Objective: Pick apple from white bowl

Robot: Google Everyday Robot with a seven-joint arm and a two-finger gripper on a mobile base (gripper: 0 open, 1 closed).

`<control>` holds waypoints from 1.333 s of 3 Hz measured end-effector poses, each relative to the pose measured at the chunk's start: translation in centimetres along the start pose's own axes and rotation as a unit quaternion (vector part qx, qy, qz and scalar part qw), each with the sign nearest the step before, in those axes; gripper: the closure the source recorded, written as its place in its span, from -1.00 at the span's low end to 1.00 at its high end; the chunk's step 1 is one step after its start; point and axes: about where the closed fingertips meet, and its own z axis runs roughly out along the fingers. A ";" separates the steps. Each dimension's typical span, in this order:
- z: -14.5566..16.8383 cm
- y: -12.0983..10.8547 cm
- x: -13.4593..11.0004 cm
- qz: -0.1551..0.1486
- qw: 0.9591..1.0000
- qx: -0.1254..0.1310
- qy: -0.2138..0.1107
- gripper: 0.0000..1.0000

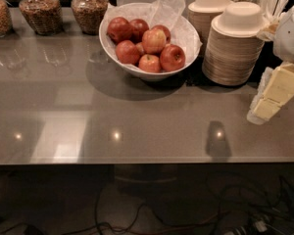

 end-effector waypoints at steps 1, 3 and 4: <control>1.2 -2.5 -1.8 0.024 0.998 0.032 -0.044 -1.00; 3.9 -7.5 -6.5 0.042 0.991 0.067 -0.106 -1.00; 5.5 -9.5 -8.8 0.041 0.989 0.071 -0.122 -1.00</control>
Offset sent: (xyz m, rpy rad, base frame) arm 0.1086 0.0438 0.0094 0.2379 -0.2149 -0.0780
